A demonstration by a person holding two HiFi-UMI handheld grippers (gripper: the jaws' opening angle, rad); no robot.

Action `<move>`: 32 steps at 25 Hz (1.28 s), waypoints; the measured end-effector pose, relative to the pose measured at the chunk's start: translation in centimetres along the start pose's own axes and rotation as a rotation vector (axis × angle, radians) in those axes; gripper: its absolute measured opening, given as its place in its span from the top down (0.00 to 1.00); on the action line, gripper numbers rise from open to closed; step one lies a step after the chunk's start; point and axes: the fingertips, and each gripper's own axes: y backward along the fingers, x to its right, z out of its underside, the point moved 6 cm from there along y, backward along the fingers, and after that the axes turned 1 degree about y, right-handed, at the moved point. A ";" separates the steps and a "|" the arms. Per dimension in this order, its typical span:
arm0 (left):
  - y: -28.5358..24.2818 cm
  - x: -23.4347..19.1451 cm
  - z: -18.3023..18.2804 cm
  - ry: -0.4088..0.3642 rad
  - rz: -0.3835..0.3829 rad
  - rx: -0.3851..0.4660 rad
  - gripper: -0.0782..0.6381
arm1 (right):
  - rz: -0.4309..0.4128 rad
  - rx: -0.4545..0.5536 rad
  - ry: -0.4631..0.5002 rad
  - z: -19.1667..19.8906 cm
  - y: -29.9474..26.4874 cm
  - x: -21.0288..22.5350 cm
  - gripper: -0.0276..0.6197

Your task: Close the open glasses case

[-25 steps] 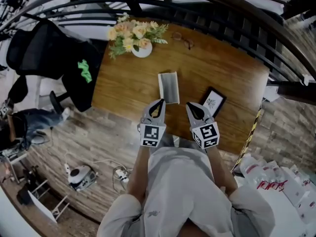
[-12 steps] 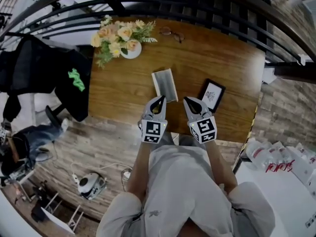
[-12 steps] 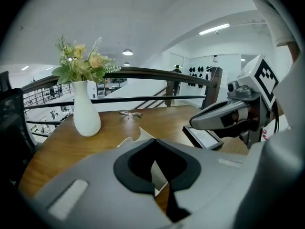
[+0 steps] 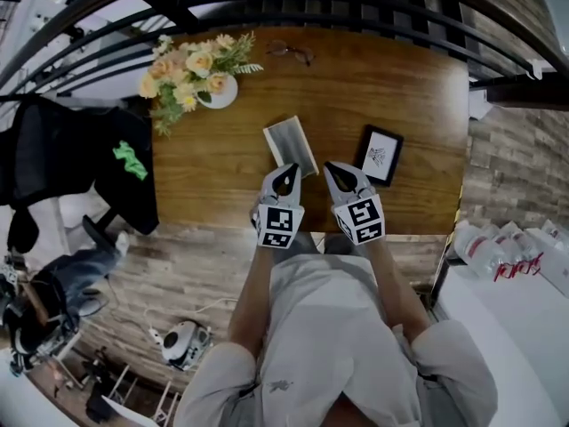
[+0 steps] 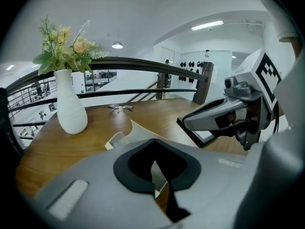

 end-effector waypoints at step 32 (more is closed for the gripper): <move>-3.8 0.7 1.7 -0.032 0.099 -0.100 0.86 | -0.006 -0.104 0.013 3.1 -4.1 -0.8 0.95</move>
